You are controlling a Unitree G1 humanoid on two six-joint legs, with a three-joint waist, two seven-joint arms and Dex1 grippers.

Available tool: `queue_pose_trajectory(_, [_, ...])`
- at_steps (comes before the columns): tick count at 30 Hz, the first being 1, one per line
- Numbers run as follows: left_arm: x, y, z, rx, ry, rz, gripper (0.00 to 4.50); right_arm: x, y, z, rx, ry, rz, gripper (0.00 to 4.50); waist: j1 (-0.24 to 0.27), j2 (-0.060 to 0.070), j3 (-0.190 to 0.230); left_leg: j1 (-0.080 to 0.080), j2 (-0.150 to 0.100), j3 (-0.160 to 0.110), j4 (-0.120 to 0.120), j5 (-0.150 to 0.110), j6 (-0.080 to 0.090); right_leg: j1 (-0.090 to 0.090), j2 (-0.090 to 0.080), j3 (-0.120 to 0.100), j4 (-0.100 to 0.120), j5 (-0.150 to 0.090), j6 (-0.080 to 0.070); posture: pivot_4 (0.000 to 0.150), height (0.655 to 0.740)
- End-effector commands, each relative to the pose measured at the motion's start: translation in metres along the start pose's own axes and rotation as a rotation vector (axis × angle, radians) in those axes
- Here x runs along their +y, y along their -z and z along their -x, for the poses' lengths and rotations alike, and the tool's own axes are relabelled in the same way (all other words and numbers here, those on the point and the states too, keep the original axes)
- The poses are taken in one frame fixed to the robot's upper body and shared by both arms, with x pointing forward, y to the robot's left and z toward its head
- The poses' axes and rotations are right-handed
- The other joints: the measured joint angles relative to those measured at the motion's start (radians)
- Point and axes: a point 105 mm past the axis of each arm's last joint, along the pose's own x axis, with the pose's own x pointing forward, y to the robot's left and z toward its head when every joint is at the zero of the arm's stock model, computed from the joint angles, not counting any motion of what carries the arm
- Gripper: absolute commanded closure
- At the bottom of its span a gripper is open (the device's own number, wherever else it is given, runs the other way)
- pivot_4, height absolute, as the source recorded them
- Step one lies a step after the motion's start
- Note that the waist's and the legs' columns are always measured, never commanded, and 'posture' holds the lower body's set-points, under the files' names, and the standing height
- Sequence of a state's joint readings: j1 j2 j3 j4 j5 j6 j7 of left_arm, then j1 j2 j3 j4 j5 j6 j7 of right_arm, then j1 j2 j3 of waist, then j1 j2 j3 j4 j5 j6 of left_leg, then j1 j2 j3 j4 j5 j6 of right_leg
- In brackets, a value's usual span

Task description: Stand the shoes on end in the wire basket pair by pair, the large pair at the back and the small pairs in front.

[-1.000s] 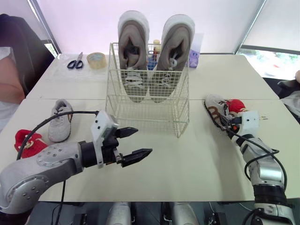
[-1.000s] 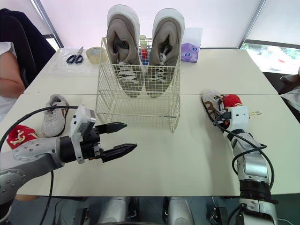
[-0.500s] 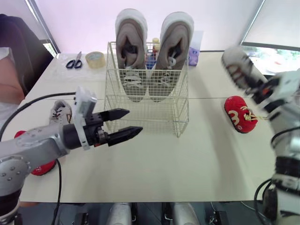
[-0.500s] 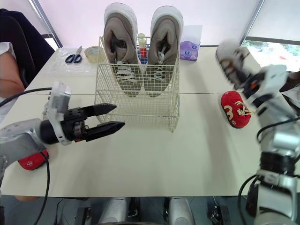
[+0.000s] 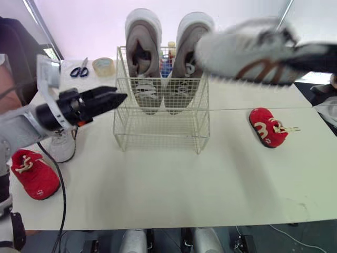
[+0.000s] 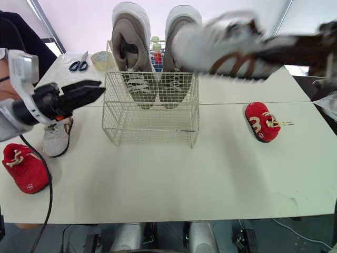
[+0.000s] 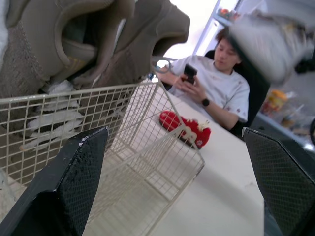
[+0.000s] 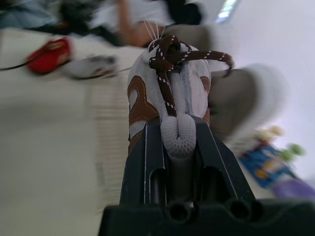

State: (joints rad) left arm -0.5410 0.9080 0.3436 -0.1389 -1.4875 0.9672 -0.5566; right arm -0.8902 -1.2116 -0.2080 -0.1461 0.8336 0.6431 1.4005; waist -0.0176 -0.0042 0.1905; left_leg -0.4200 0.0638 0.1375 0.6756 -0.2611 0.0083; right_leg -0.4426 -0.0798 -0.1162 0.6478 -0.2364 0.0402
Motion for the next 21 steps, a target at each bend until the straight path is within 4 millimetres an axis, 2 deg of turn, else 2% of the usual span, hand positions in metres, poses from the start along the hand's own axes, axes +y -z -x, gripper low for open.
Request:
queue_pose_trajectory(1, [-0.011, 0.002, -0.004, -0.007, 0.069, 0.051, 0.00, 0.025, -0.017, -0.021, -0.019, -0.192, 0.119, 4.49, 0.004, -0.001, 0.001, 0.000, 0.000, 0.000, 0.000, 0.000, 0.000, 0.000, 0.000, 0.000, 0.000, 0.000, -0.001, 0.150, 0.7357])
queue_pose_trajectory(4, [-0.027, 0.015, -0.010, 0.040, 0.160, 0.122, 0.00, 0.030, -0.021, -0.032, -0.047, -0.273, 0.169, 4.49, 0.007, -0.002, 0.001, -0.003, 0.000, -0.001, 0.002, 0.001, -0.002, -0.001, 0.000, -0.001, 0.000, 0.001, -0.001, 0.150, 0.7357])
queue_pose_trajectory(10, [-0.055, 0.035, -0.021, 0.120, 0.270, 0.173, 0.00, 0.028, -0.005, -0.050, -0.025, -0.353, 0.219, 4.49, 0.006, -0.004, 0.001, -0.005, -0.001, 0.000, 0.006, 0.002, -0.003, 0.000, -0.002, -0.001, 0.000, 0.001, -0.001, 0.150, 0.7357])
queue_pose_trajectory(17, [-0.076, 0.052, -0.021, 0.173, 0.327, 0.202, 0.00, 0.029, 0.006, -0.062, -0.009, -0.384, 0.246, 4.49, 0.006, -0.004, 0.001, -0.005, -0.001, -0.001, 0.006, 0.003, -0.004, 0.000, 0.000, -0.001, 0.001, 0.001, -0.001, 0.150, 0.7357])
queue_pose_trajectory(21, [-0.071, 0.069, -0.019, 0.238, 0.287, 0.200, 0.00, 0.028, 0.001, -0.063, -0.038, -0.387, 0.257, 4.49, 0.006, -0.004, 0.001, -0.005, -0.001, -0.001, 0.006, 0.003, -0.004, 0.000, 0.000, -0.001, 0.001, 0.001, -0.001, 0.150, 0.7357])
